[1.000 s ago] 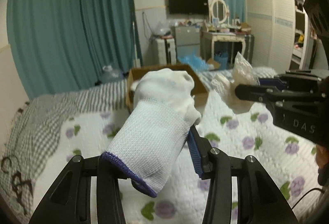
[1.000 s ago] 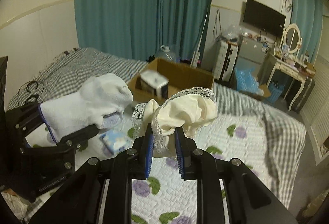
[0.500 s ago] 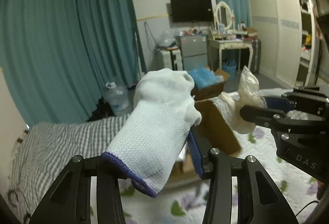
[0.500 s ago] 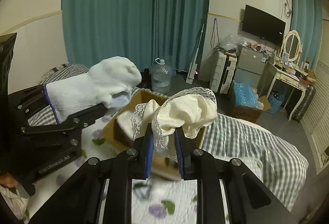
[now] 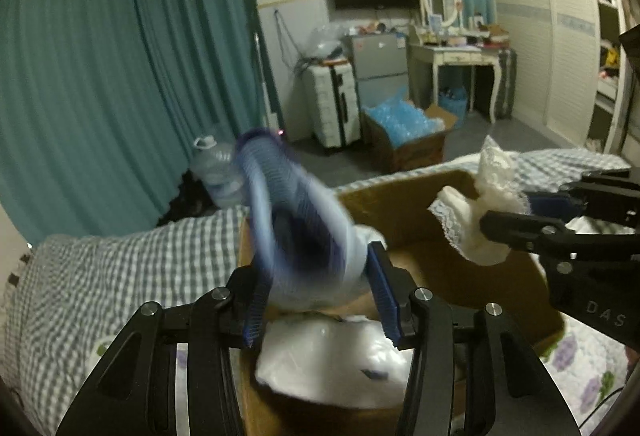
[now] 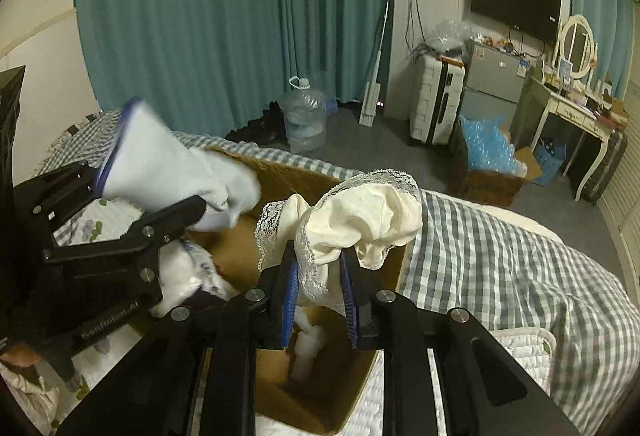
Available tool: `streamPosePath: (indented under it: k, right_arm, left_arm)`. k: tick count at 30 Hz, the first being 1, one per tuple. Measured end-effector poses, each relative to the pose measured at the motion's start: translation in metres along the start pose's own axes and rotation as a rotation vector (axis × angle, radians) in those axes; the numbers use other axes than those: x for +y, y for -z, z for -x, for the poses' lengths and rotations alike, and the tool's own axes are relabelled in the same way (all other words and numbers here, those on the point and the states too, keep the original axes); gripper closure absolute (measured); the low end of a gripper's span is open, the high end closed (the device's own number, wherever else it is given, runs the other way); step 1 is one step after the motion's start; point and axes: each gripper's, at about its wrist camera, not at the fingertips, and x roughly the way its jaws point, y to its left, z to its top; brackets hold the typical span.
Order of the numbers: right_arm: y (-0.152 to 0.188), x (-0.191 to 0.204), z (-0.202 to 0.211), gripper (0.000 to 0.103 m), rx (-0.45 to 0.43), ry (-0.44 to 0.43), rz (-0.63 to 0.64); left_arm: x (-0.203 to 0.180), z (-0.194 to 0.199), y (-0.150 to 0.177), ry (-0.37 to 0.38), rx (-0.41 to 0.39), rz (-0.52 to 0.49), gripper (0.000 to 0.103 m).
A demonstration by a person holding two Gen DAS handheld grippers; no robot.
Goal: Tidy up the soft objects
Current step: 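Carry the glove and lace cloth over the box and release both, then move both tools back and grasp the folded white mask with the left tool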
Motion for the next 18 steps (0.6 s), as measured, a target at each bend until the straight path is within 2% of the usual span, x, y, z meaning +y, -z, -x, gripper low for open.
streamPosePath:
  k: [1, 2, 3, 4, 5, 8, 13, 14, 16, 18]
  right_arm:
    - [0.000, -0.002, -0.003, 0.071, 0.002, 0.006, -0.003]
    - [0.001, -0.003, -0.006, 0.065, -0.001, 0.010, -0.010]
    - [0.002, -0.007, -0.006, 0.058, -0.007, 0.009, -0.017]
    - [0.002, -0.009, -0.006, 0.057, -0.010, 0.004, -0.023]
    - [0.002, -0.009, -0.006, 0.057, -0.010, -0.002, -0.026]
    - [0.002, -0.009, -0.003, 0.045, -0.015, 0.036, -0.020]
    - [-0.004, -0.007, 0.026, 0.015, -0.059, 0.104, -0.047]
    - [-0.007, -0.007, 0.035, 0.013, -0.065, 0.113, -0.055]
    - [-0.014, -0.003, 0.056, 0.010, -0.068, 0.123, -0.071]
    - [-0.019, 0.001, 0.078, 0.009, -0.080, 0.136, -0.074]
  left_arm:
    - [0.000, -0.003, 0.001, -0.007, 0.006, -0.004, 0.053]
    - [0.000, -0.007, 0.000, -0.015, 0.013, -0.009, 0.043]
    - [-0.001, -0.010, 0.000, -0.022, 0.016, -0.015, 0.037]
    - [-0.002, -0.010, 0.001, -0.023, 0.013, -0.021, 0.026]
    - [-0.003, -0.010, 0.000, -0.031, 0.004, -0.026, 0.024]
    - [0.001, -0.004, 0.000, -0.051, -0.027, -0.015, 0.023]
    - [0.013, 0.004, -0.008, -0.052, -0.022, 0.035, 0.020]
    - [0.015, 0.009, -0.011, -0.056, -0.021, 0.044, 0.014]
    - [0.021, 0.020, -0.012, -0.090, -0.012, 0.075, 0.007]
    - [0.026, 0.044, -0.014, -0.122, -0.030, 0.096, 0.005]
